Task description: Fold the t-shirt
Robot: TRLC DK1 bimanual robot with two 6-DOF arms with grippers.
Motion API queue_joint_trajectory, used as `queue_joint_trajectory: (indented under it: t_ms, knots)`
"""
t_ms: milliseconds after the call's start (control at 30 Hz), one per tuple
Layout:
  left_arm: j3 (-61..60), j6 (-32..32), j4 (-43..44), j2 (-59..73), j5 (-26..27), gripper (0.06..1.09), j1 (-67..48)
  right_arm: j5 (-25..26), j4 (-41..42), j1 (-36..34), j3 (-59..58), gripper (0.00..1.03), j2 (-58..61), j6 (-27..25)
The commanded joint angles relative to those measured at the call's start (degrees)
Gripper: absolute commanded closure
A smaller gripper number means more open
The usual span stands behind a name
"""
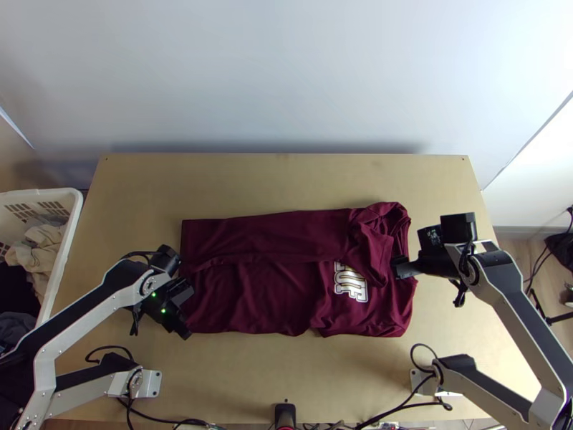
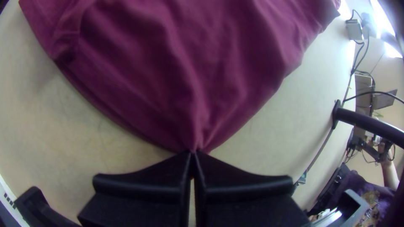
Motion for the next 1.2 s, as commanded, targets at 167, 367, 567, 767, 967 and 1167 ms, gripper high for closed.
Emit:
queue_joint_trajectory:
  t_ms: [167,367,567,767,967,1167]
  knots:
    - [1.6,-0.4,0.4,-1.7,0.3,1.05,3.1,-0.2,-16.2,11.8,1.2,0.03,0.1,-11.6]
    - [4.2,-0.4,0.2,-1.5,-0.1,1.05,5.6,-0.2,-21.9,15.8,-1.8,0.04,-4.7,-15.3]
    - [6.4,-1.9,0.8,0.2,-0.4,1.05,6.5,-0.1,-22.9,29.4,-7.0,0.06,-7.5,-11.6]
    - [8.1,-2.8,0.8,1.5,-0.8,1.05,6.4,0.0,-21.4,34.6,-7.9,0.07,-4.9,-10.5]
    - [9.1,-3.6,1.3,2.3,-1.1,1.05,6.4,1.8,-15.6,33.7,-8.3,0.13,-0.7,-12.3]
    - [10.3,-4.1,2.4,3.5,-1.1,1.05,6.4,2.5,-13.7,33.0,-8.5,0.13,3.3,-13.2]
